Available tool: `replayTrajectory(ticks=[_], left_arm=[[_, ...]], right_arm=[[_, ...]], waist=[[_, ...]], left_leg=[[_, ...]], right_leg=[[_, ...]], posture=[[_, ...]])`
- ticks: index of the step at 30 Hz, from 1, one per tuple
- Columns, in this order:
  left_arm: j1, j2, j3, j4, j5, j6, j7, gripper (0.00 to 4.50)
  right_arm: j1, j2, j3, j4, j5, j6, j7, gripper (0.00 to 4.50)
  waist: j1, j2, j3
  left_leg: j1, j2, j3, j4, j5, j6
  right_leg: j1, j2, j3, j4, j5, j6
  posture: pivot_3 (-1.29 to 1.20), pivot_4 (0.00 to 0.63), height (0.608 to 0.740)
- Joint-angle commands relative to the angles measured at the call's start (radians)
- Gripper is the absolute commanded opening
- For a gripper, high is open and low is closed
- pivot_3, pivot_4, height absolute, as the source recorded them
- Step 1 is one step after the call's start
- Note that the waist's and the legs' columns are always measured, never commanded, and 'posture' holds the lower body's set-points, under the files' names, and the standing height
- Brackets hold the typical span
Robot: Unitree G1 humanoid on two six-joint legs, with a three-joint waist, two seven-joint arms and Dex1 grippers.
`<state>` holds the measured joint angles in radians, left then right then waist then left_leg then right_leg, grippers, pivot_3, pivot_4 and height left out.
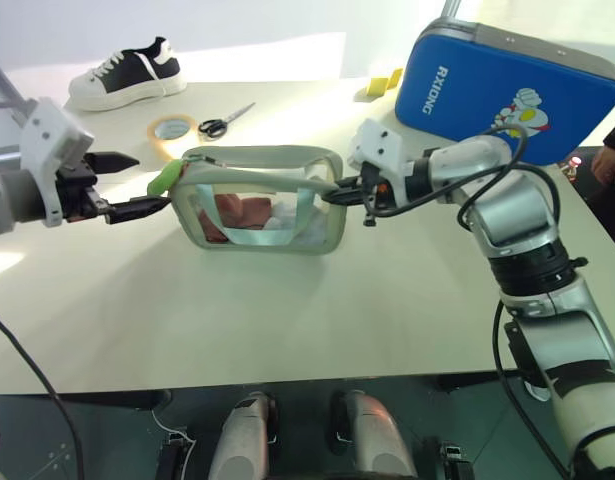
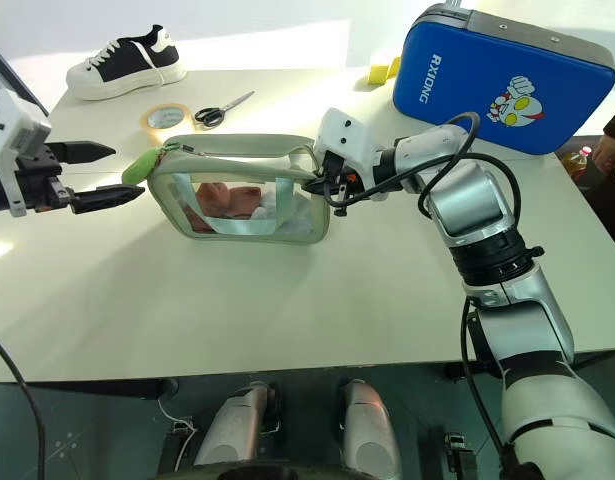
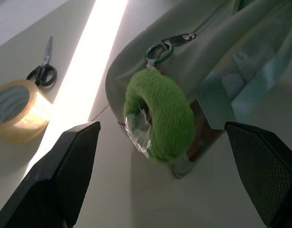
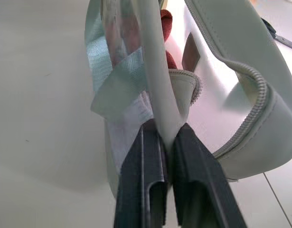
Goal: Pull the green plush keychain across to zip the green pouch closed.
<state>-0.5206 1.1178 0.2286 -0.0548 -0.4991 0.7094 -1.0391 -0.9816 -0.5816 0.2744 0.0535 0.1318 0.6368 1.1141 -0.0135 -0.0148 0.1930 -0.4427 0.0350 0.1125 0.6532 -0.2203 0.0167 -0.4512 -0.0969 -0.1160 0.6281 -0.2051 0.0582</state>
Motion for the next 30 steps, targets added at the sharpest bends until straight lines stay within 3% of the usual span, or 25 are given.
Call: replayTrajectory(ticks=[1, 2, 5, 12, 18, 24, 30], left_arm=[[0.025, 0.016, 0.042, -0.045, 0.008, -0.019, 0.007, 4.5], [0.028, 0.007, 0.035, -0.049, 0.013, -0.026, 0.016, 4.5], [0.006, -0.023, 0.012, -0.023, 0.037, -0.049, 0.05, 3.69], [-0.038, -0.037, -0.015, 0.015, 0.064, -0.084, 0.047, 0.13], [-0.126, -0.053, -0.039, 0.05, 0.066, -0.088, 0.039, 0.06], [-0.354, -0.13, -0.083, 0.065, 0.006, 0.0, 0.024, 0.06], [-0.289, -0.196, -0.208, -0.033, 0.068, -0.044, 0.014, 0.06]], right_arm=[[-0.022, 0.001, -0.008, -0.017, -0.002, -0.024, -0.007, 0.05], [-0.021, 0.0, -0.007, -0.019, -0.003, -0.025, -0.007, 0.05], [-0.025, 0.0, -0.005, -0.014, -0.005, -0.03, -0.005, 0.0], [-0.021, -0.002, -0.004, -0.016, -0.009, -0.026, -0.007, 0.0], [-0.02, 0.0, -0.006, -0.022, -0.008, -0.021, -0.014, 0.0], [-0.024, 0.007, -0.007, -0.015, -0.01, -0.023, -0.027, 0.0], [-0.022, 0.015, -0.007, -0.015, -0.009, -0.023, -0.035, 0.0]], waist=[[0.0, 0.0, 0.0], [0.0, 0.0, 0.0], [0.001, 0.0, 0.0], [0.0, 0.0, 0.0], [0.001, 0.0, 0.0], [0.002, -0.001, 0.0], [-0.002, 0.0, 0.0]], left_leg=[[0.0, 0.0, 0.0, 0.0, 0.0, 0.0], [0.0, 0.0, 0.0, 0.0, 0.0, 0.0], [0.0, 0.0, 0.0, 0.0, 0.0, 0.0], [0.0, 0.0, 0.0, 0.0, 0.0, 0.0], [0.0, 0.0, 0.0, 0.0, 0.0, 0.0], [-0.001, 0.0, -0.001, 0.004, -0.001, 0.001], [0.0, 0.0, -0.001, 0.006, -0.001, 0.002]], right_leg=[[0.0, 0.0, 0.0, 0.0, 0.0, 0.0], [0.0, 0.0, 0.0, 0.0, 0.0, 0.0], [0.0, 0.0, 0.0, 0.0, 0.0, 0.0], [0.0, 0.0, 0.0, 0.0, 0.0, 0.0], [0.0, 0.0, 0.0, 0.0, 0.0, 0.0], [0.002, 0.001, 0.0, 0.001, 0.0, 0.0], [0.003, 0.001, 0.0, 0.002, 0.0, 0.0]], posture=[[0.0, 0.15, 0.74], [0.0, 0.15, 0.74], [0.0, 0.15, 0.74], [0.0, 0.15, 0.74], [0.0, 0.15, 0.74], [0.0, 0.15, 0.74], [0.0, 0.15, 0.74]])
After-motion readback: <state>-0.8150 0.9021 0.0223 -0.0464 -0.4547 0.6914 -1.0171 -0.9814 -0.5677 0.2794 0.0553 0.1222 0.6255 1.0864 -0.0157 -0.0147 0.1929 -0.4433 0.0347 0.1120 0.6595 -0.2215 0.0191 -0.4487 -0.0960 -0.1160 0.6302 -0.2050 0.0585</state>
